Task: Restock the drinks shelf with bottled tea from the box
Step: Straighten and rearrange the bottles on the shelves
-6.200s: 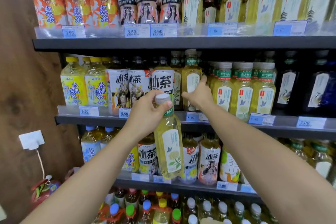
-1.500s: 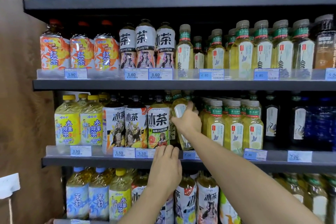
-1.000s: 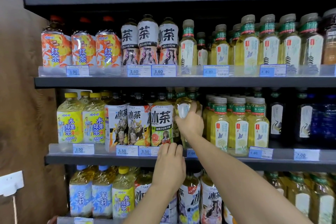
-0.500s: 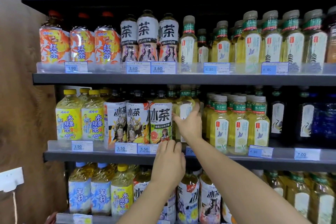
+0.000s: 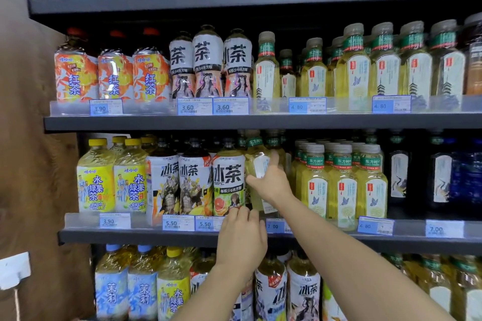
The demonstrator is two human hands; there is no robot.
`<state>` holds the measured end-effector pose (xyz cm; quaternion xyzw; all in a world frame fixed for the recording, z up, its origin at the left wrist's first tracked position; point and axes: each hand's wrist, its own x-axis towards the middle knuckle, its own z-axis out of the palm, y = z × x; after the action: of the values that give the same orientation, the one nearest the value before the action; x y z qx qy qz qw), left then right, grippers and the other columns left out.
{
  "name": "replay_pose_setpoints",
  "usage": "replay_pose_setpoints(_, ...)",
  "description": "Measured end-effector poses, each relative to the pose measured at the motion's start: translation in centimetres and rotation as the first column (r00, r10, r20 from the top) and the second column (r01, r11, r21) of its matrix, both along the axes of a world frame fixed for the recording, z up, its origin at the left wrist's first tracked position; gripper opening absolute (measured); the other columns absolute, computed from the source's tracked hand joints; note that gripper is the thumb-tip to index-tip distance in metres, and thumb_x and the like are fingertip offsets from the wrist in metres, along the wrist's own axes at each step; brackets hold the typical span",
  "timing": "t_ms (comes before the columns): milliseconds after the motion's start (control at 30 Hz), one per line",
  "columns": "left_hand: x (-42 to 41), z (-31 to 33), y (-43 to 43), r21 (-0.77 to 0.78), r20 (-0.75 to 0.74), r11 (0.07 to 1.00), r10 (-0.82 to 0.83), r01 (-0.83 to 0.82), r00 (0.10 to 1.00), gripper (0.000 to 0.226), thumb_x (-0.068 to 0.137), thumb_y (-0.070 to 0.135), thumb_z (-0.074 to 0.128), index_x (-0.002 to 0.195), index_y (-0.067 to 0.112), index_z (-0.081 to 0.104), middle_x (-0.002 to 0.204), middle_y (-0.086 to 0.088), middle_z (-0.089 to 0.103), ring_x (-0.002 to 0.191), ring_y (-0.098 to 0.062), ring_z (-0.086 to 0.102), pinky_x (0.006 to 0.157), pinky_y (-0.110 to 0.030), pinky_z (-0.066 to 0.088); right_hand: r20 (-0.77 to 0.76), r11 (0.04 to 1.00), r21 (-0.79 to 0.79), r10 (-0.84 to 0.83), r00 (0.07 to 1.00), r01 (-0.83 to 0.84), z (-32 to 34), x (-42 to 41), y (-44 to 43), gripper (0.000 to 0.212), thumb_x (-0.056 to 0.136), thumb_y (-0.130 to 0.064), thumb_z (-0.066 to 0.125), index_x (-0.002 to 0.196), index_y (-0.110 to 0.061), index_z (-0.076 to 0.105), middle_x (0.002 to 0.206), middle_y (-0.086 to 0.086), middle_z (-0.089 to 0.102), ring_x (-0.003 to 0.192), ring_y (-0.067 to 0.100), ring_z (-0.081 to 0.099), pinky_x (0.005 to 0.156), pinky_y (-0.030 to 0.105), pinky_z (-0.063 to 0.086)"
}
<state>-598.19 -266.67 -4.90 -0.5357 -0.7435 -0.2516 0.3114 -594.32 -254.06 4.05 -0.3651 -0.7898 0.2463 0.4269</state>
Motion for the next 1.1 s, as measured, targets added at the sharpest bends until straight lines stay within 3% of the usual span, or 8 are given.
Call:
replay_pose_setpoints(100,0.1,-0.2,0.1,-0.002,-0.021,1.0,0.008,-0.008,1.0,0.037,0.097,0.037,0.039,0.107,0.019,0.069,0.098,0.0,0.064,0.098,-0.022,0.051,0.088,-0.037,0.047,0.026,0.996,0.076,-0.042,0.999,0.04,0.0,-0.2,-0.4,0.1,0.074,-0.046,0.071,0.15,-0.03,0.008,0.139,0.016,0.047,0.113,0.036,0.058,0.092,0.048,0.054)
replay_pose_setpoints(267,0.5,-0.6,0.2,0.013,-0.036,1.0,0.025,-0.024,0.999,0.038,0.097,0.036,0.038,0.107,0.02,0.071,0.095,0.0,0.064,0.096,-0.024,0.051,0.086,-0.039,0.047,0.184,0.922,0.362,-0.217,0.959,0.14,-1.4,0.8,-0.1,0.099,0.079,-0.041,0.074,0.153,-0.022,0.01,0.139,0.017,0.043,0.129,0.039,0.042,0.099,0.051,0.046)
replay_pose_setpoints(400,0.6,-0.6,0.6,0.013,-0.03,0.999,0.05,-0.05,0.998,0.038,0.096,0.036,0.037,0.104,0.019,0.071,0.095,-0.001,0.064,0.099,-0.025,0.051,0.089,-0.04,0.047,0.036,0.969,0.212,-0.141,0.989,0.13,-1.1,0.9,0.0,0.102,0.079,-0.044,0.073,0.153,-0.02,0.007,0.134,0.018,0.045,0.122,0.038,0.047,0.096,0.05,0.048)
replay_pose_setpoints(667,0.6,-0.8,0.8,-0.002,-0.024,0.999,0.051,-0.051,0.998,0.046,0.097,0.037,0.035,0.118,0.019,0.071,0.097,0.0,0.067,0.098,-0.027,0.052,0.086,-0.043,0.048,-0.093,0.984,0.145,-0.086,0.992,0.099,-1.0,1.0,-0.6,0.097,0.076,-0.041,0.075,0.148,-0.028,0.013,0.132,0.014,0.045,0.119,0.036,0.049,0.097,0.052,0.047)
replay_pose_setpoints(800,0.6,-1.2,0.8,0.049,-0.052,0.998,0.03,-0.027,0.998,0.035,0.097,0.033,0.042,0.108,0.019,0.072,0.093,0.0,0.064,0.093,-0.026,0.049,0.084,-0.041,0.045,-0.168,0.999,0.041,-0.023,0.985,0.031,-1.3,0.3,-1.5,0.1,0.076,-0.046,0.074,0.15,-0.031,0.007,0.138,0.015,0.04,0.126,0.035,0.044,0.103,0.052,0.043)
replay_pose_setpoints(867,0.6,-1.3,0.7,0.066,-0.051,0.998,0.002,0.001,0.999,0.032,0.094,0.031,0.045,0.106,0.017,0.071,0.098,-0.001,0.062,0.093,-0.026,0.05,0.085,-0.041,0.046,-0.233,0.999,-0.026,-0.032,0.972,0.027,-1.7,-0.4,-2.1,0.102,0.079,-0.05,0.073,0.152,-0.03,0.004,0.142,0.016,0.037,0.129,0.035,0.04,0.105,0.051,0.041)
replay_pose_setpoints(1000,0.2,-1.5,0.5,0.063,-0.043,0.997,-0.049,0.051,0.998,0.031,0.094,0.026,0.049,0.115,0.015,0.067,0.115,-0.004,0.06,0.099,-0.025,0.054,0.089,-0.039,0.048,-0.182,0.983,0.002,-0.181,0.967,0.185,-1.8,-0.1,-2.1,0.11,0.078,-0.058,0.073,0.154,-0.022,0.002,0.141,0.018,0.037,0.128,0.039,0.04,0.105,0.051,0.038)
replay_pose_setpoints(1100,0.4,-1.1,0.9,0.013,-0.007,0.995,-0.098,0.098,0.995,0.042,0.098,0.025,0.044,0.136,0.012,0.058,0.132,-0.005,0.058,0.119,-0.023,0.055,0.105,-0.041,0.045,-0.222,0.993,-0.059,-0.108,0.969,0.098,-1.7,1.5,-1.3,0.112,0.08,-0.051,0.076,0.156,-0.024,-0.002,0.145,0.019,0.034,0.132,0.039,0.039,0.107,0.049,0.039)
